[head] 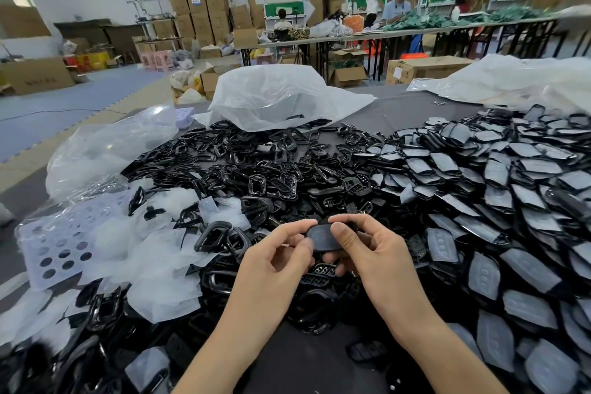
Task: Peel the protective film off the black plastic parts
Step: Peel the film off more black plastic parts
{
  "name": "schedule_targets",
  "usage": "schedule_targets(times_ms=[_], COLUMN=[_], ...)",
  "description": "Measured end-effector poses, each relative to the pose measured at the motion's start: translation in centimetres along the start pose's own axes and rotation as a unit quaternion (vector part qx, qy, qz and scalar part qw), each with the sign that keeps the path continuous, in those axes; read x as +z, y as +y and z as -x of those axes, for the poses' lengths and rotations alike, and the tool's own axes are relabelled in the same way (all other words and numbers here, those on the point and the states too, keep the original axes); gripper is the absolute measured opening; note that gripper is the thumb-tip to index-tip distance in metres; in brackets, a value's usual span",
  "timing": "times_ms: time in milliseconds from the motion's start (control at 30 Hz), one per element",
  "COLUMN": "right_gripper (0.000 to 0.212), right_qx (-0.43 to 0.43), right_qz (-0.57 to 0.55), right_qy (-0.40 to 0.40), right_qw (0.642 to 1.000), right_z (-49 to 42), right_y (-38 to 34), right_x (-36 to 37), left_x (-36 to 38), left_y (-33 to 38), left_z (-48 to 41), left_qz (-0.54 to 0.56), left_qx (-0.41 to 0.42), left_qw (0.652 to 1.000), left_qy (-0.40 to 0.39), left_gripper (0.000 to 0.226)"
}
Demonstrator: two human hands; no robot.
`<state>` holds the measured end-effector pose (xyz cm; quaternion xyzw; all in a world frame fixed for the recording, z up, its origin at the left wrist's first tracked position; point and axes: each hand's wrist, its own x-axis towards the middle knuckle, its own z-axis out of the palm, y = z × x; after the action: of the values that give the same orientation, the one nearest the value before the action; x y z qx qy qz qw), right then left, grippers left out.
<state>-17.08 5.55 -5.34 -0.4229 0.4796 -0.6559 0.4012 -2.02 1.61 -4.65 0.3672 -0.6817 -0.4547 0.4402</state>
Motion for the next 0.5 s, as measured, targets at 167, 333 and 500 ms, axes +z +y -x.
schedule_targets(times_ms=[167, 333, 500], right_gripper=[0.015, 0.02, 0.02], right_qx=[0.009, -0.005, -0.018], right_qz=[0.006, 0.02, 0.037], right_qy=[-0.044, -0.048, -0.053], right_qw=[0.999, 0.999, 0.998], right_z=[0.04, -0.06, -0.29], right_y=[0.34, 0.19, 0.27], right_x=[0.13, -0.08, -0.31], left_x=[0.15, 0.18, 0.24], left_y=[-0.31, -0.03, -0.18], left_z=[-0.03, 0.26, 0.41], left_qz=[-0.014, 0.0, -0.011], left_qx=[0.004, 0.01, 0.01], left_qw=[1.0, 1.0, 1.0], left_qy=[0.0, -0.026, -0.011], left_gripper=[0.021, 0.021, 0.029])
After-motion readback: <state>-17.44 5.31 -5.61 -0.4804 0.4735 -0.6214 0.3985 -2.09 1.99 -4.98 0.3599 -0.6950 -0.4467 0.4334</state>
